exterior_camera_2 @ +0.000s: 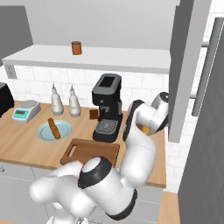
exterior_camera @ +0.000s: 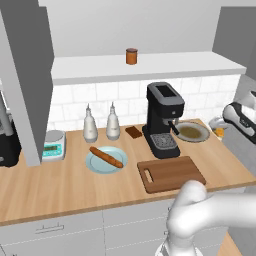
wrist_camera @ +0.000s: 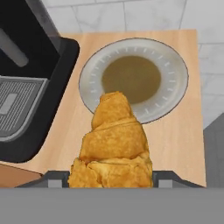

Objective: From the different types of pastries on the counter, select a croissant and place it on the cutting board. Then retrieve a jar of jam from the cabinet and place it alongside the croissant on the cutting board.

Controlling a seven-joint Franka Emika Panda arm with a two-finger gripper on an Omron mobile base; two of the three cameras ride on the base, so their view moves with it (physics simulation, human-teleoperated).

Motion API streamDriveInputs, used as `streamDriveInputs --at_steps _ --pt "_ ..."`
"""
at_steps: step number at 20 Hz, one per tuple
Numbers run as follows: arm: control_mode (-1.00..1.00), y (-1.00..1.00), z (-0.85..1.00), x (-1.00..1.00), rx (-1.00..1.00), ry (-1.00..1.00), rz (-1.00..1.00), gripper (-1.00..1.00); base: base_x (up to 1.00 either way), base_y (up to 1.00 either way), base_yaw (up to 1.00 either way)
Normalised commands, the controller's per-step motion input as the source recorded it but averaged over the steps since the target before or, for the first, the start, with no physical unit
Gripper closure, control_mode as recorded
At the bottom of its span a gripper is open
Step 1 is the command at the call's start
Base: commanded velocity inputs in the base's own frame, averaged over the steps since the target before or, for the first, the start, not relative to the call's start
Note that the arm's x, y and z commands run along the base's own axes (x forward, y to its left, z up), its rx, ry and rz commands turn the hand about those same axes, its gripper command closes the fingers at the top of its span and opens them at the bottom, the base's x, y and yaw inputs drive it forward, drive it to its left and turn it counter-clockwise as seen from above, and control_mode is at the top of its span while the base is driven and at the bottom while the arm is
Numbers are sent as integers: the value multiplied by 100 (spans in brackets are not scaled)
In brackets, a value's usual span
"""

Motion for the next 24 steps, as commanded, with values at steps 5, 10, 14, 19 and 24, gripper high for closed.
streamDriveInputs --at_steps 5,10,14,19,24 --pt "-100 6 -8 -89 1 0 0 100 0 0 0" --pt "-100 0 -1 -60 1 0 0 100 0 0 0" --pt "-100 55 0 -54 5 -2 0 100 0 0 0" --pt "-100 99 18 -93 1 -27 -1 100 0 0 0" --pt "-100 59 5 -47 -5 -13 -1 100 0 0 0"
